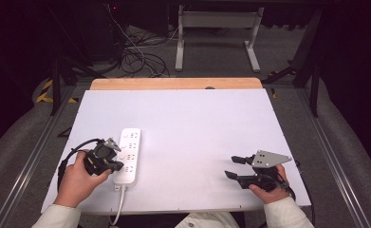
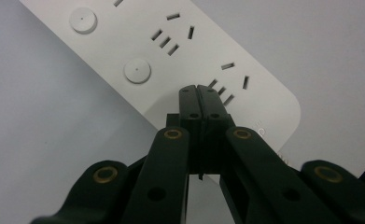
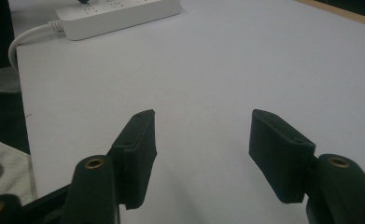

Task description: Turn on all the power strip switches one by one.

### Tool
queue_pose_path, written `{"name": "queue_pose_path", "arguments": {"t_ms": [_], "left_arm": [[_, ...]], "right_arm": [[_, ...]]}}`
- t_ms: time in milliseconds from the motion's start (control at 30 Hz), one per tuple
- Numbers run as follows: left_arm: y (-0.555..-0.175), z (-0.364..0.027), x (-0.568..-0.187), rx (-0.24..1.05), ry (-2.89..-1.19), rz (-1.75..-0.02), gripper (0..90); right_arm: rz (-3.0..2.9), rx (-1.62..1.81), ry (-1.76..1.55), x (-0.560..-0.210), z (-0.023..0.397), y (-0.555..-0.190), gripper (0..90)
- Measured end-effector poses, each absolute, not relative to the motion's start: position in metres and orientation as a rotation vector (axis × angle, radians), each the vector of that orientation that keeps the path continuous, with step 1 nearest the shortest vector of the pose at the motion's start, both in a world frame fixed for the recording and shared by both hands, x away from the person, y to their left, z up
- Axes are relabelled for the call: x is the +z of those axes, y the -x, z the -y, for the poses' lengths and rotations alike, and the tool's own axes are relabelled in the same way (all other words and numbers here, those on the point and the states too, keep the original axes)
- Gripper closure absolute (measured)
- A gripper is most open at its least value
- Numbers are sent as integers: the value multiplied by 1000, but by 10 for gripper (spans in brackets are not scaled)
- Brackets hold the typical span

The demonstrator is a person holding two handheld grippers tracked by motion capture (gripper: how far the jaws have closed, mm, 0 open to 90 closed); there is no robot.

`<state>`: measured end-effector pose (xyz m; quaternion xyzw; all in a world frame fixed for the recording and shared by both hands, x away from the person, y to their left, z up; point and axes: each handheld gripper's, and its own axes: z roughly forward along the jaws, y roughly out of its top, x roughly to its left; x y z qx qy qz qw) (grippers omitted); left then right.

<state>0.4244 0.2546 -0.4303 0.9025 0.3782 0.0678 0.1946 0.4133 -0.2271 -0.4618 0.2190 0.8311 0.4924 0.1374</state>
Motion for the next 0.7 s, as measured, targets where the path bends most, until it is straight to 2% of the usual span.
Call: {"name": "queue_pose_path", "arguments": {"t_ms": [700], "left_arm": [[-423, -255, -434, 196, -2515, -1102, 899]], "right_arm": [[-2410, 1425, -626, -462, 227, -413, 417]]}}
